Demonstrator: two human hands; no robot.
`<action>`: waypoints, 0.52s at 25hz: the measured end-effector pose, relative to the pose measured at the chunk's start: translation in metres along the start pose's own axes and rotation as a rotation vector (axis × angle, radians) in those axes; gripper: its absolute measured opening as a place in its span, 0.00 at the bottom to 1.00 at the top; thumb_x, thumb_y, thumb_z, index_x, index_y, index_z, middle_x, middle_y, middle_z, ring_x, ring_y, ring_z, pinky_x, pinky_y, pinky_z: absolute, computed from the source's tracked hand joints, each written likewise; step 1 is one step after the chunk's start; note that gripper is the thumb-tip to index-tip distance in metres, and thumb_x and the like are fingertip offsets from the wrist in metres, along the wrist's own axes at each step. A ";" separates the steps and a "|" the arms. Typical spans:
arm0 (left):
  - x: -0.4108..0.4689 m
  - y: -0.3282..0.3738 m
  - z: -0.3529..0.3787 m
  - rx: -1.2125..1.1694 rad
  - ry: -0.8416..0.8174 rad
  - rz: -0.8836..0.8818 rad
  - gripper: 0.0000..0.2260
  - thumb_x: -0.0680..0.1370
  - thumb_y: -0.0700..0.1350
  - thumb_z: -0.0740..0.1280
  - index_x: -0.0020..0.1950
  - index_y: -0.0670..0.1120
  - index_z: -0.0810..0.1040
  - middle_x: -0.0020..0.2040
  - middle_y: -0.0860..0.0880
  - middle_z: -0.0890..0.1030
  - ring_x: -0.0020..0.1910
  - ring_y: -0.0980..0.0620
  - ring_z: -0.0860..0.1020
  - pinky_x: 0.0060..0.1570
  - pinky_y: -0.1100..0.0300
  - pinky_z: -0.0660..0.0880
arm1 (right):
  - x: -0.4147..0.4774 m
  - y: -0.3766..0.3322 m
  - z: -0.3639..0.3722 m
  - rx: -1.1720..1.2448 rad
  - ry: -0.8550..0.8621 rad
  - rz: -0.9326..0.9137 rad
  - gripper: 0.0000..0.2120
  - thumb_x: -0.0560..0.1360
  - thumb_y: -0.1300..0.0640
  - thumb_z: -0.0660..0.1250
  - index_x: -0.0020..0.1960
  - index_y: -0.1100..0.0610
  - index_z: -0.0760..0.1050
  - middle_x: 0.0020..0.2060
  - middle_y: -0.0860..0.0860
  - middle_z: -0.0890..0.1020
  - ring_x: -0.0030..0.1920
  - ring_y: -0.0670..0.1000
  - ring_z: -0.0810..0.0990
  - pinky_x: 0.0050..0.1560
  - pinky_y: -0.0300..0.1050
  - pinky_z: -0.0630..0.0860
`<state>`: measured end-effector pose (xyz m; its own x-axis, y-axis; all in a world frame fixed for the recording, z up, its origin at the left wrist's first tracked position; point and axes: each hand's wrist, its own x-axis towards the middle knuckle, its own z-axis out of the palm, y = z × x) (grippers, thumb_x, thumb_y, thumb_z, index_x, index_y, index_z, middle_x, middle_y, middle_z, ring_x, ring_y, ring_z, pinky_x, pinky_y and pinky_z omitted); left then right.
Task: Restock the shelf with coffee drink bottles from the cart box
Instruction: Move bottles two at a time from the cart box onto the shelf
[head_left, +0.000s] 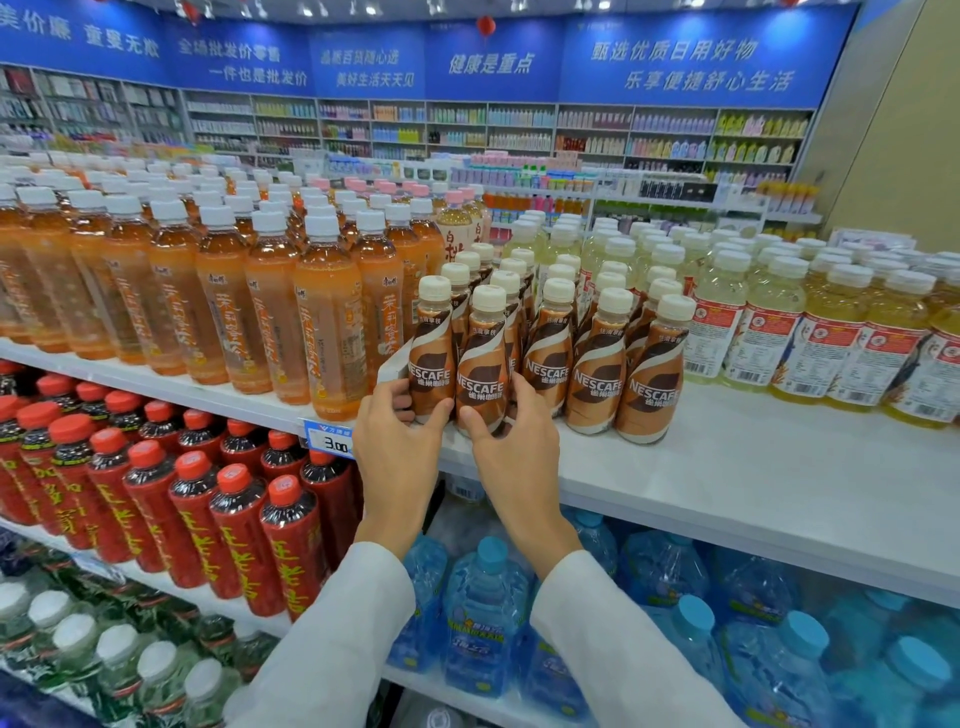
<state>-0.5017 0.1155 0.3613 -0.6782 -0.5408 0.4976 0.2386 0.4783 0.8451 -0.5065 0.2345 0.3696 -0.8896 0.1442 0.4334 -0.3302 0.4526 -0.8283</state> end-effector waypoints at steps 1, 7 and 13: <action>0.000 0.000 0.000 0.003 -0.003 -0.001 0.24 0.73 0.52 0.78 0.64 0.45 0.78 0.55 0.50 0.79 0.51 0.53 0.79 0.52 0.53 0.80 | 0.001 0.000 0.000 -0.003 -0.006 -0.001 0.34 0.77 0.46 0.73 0.78 0.53 0.64 0.70 0.50 0.73 0.71 0.50 0.71 0.72 0.50 0.71; -0.015 0.003 -0.009 0.025 -0.044 -0.008 0.21 0.75 0.51 0.77 0.64 0.46 0.78 0.54 0.52 0.79 0.55 0.52 0.78 0.58 0.51 0.78 | -0.015 0.001 -0.012 0.056 -0.090 0.006 0.33 0.77 0.51 0.73 0.78 0.53 0.64 0.71 0.48 0.73 0.71 0.50 0.71 0.72 0.53 0.71; -0.066 -0.008 -0.042 0.049 -0.095 -0.058 0.18 0.78 0.52 0.73 0.66 0.50 0.78 0.57 0.57 0.80 0.58 0.59 0.78 0.59 0.61 0.75 | -0.072 0.006 -0.035 0.221 -0.191 -0.043 0.21 0.80 0.53 0.69 0.71 0.42 0.71 0.65 0.37 0.75 0.65 0.38 0.74 0.67 0.40 0.73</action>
<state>-0.4291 0.1182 0.3303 -0.7531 -0.5021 0.4251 0.1638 0.4827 0.8603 -0.4334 0.2571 0.3460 -0.9095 -0.0486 0.4128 -0.4113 0.2488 -0.8769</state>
